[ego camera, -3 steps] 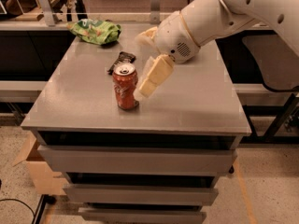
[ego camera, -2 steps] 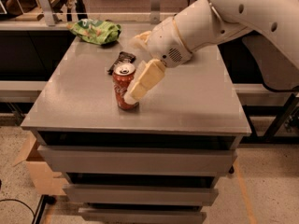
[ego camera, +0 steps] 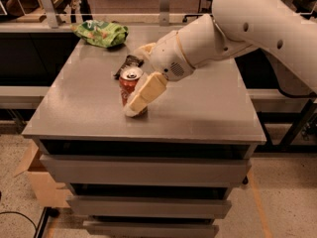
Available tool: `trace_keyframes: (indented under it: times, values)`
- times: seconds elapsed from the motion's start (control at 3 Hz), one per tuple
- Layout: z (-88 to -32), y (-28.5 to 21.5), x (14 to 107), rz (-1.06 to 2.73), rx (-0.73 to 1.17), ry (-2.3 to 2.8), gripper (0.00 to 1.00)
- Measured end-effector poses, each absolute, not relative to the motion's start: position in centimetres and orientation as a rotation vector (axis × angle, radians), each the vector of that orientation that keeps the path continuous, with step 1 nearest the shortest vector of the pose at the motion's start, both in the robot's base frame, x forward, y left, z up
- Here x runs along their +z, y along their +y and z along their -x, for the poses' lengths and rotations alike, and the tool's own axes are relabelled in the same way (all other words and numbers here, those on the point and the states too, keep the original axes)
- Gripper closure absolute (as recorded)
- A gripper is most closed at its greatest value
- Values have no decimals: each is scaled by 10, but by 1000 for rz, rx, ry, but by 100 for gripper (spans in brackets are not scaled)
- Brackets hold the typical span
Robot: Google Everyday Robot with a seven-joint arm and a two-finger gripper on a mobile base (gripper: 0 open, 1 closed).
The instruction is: Knock coke can over
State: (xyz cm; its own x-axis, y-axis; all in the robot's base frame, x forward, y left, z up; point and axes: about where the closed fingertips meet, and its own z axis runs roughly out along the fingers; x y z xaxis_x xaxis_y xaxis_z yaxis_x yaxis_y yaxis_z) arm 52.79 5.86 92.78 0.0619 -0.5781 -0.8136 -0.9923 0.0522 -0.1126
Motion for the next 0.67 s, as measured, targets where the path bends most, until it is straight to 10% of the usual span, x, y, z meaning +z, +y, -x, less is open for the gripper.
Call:
trace_keyframes:
  times: [0.67]
  values:
    - [-535,62,905,1558,780,1624,0]
